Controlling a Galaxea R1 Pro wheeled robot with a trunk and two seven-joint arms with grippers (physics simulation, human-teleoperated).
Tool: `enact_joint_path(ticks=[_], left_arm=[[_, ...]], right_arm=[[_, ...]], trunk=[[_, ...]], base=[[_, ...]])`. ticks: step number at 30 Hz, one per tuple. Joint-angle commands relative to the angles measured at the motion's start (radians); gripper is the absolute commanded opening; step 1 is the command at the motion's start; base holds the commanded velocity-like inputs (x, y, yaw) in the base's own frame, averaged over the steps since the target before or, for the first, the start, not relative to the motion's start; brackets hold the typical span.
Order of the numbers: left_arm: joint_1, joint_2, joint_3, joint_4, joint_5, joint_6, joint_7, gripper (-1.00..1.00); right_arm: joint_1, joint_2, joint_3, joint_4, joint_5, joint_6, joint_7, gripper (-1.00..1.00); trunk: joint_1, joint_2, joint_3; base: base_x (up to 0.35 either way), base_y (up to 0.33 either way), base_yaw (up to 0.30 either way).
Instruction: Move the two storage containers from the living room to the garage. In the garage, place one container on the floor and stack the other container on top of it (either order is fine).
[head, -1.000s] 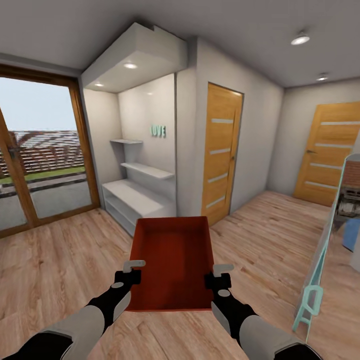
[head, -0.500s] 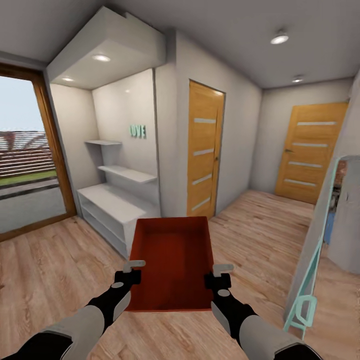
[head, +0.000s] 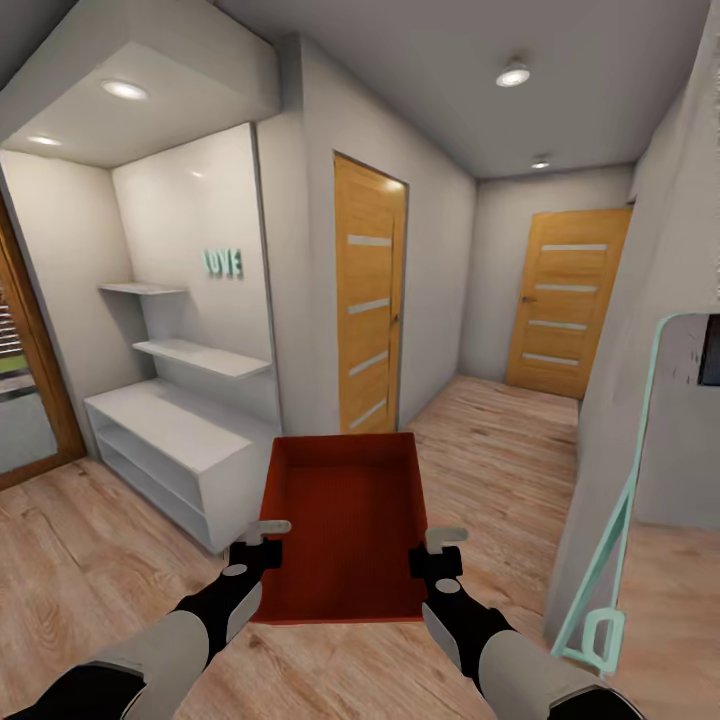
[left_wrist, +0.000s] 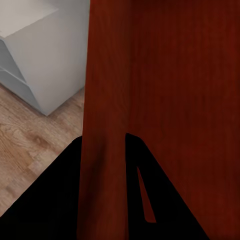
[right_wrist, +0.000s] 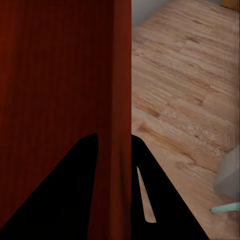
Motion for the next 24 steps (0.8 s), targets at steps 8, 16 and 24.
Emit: enact_joint_path(ticks=[8, 16, 24], left_arm=[[-0.001, 0.016, 0.066, -0.003, 0.042, -0.009, 0.006, -1.0], [-0.001, 0.017, 0.066, -0.002, 0.042, -0.008, 0.006, -1.0], [-0.001, 0.017, 0.066, -0.001, 0.042, -0.008, 0.006, -1.0]], right_arm=[[0.0, -0.008, -0.026, 0.009, -0.017, -0.004, 0.0, -1.0], [0.0, -0.008, -0.026, 0.009, -0.017, -0.004, 0.0, -1.0], [0.0, -0.009, -0.027, 0.009, -0.017, -0.005, 0.0, -1.0]], trunk=[[0.001, 0.0, 0.0], [0.001, 0.0, 0.0], [0.001, 0.0, 0.0]], base=[[0.321, 0.158, -0.269], [0.315, 0.186, -0.269], [0.3, 0.221, -0.269]])
